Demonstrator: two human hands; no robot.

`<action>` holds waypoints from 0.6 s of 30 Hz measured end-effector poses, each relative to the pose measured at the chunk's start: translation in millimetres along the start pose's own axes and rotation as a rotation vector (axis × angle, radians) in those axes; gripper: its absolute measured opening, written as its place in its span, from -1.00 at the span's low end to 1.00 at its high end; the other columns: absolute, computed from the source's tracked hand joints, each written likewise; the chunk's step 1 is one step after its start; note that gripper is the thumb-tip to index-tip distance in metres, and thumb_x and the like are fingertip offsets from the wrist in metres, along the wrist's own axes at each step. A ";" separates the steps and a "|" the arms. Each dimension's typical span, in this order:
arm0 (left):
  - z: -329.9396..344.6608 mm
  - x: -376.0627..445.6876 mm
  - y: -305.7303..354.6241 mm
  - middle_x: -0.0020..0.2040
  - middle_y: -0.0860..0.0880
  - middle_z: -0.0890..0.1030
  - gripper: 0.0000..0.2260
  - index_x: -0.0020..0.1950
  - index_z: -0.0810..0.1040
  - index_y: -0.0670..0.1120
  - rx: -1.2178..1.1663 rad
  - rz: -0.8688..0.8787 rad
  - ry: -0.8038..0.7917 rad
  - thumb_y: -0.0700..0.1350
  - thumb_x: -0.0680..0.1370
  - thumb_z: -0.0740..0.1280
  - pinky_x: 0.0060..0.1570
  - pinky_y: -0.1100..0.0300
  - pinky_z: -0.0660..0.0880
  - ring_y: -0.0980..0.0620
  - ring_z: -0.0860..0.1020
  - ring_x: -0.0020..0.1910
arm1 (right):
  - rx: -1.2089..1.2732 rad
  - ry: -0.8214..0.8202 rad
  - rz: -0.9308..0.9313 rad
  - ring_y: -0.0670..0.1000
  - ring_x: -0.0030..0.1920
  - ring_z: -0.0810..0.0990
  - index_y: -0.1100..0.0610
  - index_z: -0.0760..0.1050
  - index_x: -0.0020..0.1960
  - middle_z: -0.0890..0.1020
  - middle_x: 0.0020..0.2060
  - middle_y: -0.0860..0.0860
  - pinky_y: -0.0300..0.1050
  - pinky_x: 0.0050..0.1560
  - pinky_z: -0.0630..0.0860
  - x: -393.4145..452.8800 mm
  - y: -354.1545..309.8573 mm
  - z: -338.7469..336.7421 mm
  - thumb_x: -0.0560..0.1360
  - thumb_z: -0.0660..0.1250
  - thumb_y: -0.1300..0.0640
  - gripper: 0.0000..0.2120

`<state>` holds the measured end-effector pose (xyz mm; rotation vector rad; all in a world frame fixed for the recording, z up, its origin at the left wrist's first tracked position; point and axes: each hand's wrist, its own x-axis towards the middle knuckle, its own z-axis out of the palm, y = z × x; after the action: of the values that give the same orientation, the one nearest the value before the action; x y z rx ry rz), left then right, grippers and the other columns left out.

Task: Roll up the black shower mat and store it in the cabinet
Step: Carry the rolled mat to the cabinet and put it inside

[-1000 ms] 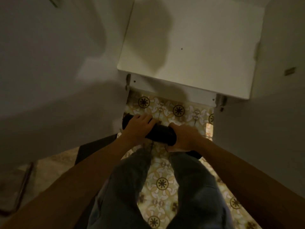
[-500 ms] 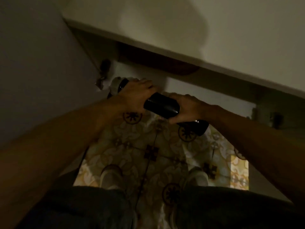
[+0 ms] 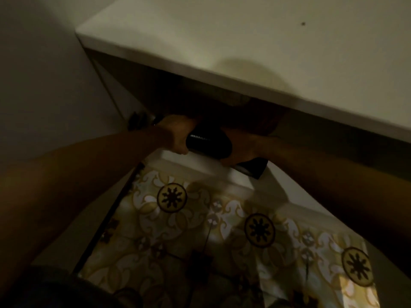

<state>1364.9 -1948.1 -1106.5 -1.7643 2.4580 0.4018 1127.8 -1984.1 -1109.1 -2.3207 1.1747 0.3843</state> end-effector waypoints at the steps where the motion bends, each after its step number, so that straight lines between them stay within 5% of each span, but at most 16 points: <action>1: -2.3 0.7 -1.9 0.19 -0.15 0.59 -0.29 0.37 0.40 -0.07 -0.012 -0.024 -0.019 -0.02 0.27 0.58 0.07 -0.01 0.54 -0.19 0.56 0.11 | 0.003 0.023 0.001 0.18 0.54 0.20 0.05 -0.07 0.63 0.18 0.59 0.11 0.01 0.48 0.20 1.1 -1.6 0.8 0.36 0.57 -0.17 0.11; 6: 0.2 0.8 -10.4 0.20 -0.14 0.58 -0.39 0.29 0.47 -0.08 0.005 -0.080 -0.030 0.01 0.31 0.57 0.06 0.08 0.48 -0.16 0.55 0.14 | 0.004 0.108 -0.038 0.20 0.58 0.08 0.08 -0.23 0.63 0.04 0.62 0.15 0.01 0.51 0.15 8.4 -9.2 7.3 0.39 0.58 -0.10 0.18; 15: 15.9 12.6 -29.2 0.23 -0.11 0.58 -0.45 0.33 0.45 -0.05 0.022 -0.134 -0.084 -0.05 0.37 0.51 0.02 0.14 0.46 -0.12 0.55 0.16 | 0.055 0.096 0.015 0.20 0.50 0.27 0.01 -0.07 0.63 0.22 0.56 0.11 -0.07 0.33 0.30 30.3 -7.9 23.0 0.43 0.53 -0.10 0.02; 18: 18.9 16.0 -32.2 0.22 -0.11 0.58 -0.42 0.36 0.43 -0.05 0.005 -0.128 -0.093 -0.05 0.37 0.51 0.01 0.14 0.45 -0.12 0.56 0.15 | -0.010 0.072 -0.079 0.25 0.53 0.22 0.05 -0.18 0.63 0.15 0.58 0.17 0.08 0.49 0.25 25.1 3.1 25.2 0.46 0.51 -0.08 0.05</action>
<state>1388.3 -1967.5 -1133.4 -1.8440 2.2674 0.4552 1139.4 -1988.3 -1142.6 -2.3992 1.1131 0.2810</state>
